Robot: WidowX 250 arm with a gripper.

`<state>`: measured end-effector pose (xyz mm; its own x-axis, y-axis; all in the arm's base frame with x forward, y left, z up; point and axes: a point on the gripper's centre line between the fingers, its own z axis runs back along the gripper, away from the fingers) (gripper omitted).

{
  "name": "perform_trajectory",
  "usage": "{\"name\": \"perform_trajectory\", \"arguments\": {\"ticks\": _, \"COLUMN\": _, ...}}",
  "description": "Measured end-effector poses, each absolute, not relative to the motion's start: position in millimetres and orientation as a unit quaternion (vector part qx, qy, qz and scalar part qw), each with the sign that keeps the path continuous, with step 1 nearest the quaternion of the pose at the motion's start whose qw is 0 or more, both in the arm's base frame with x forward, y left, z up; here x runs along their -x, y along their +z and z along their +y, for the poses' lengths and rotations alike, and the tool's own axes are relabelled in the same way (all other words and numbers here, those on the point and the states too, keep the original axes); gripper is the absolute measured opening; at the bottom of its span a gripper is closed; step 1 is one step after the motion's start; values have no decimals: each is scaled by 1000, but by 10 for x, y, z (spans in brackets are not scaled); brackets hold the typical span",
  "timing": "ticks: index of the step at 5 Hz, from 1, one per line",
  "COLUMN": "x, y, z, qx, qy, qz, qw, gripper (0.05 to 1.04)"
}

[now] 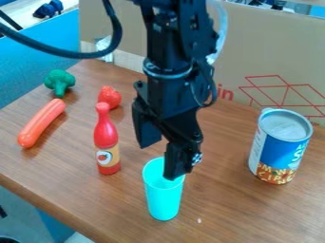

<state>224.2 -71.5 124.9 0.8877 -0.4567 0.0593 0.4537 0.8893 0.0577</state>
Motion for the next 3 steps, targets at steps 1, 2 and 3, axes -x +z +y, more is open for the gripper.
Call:
{"name": "perform_trajectory", "arguments": {"ticks": 1, "x": -2246, "y": 1084, "z": -722, "qx": -25, "qy": -237, "qz": -15, "qw": 971, "gripper": 1001}}
{"name": "perform_trajectory", "arguments": {"ticks": 2, "x": -2234, "y": 1015, "z": -775, "qx": -28, "qy": -244, "qz": -3, "qw": 969, "gripper": 1001}}
{"name": "perform_trajectory", "arguments": {"ticks": 3, "x": -2219, "y": 976, "z": -849, "qx": -29, "qy": -253, "qz": -1, "qw": 967, "gripper": 1001}}
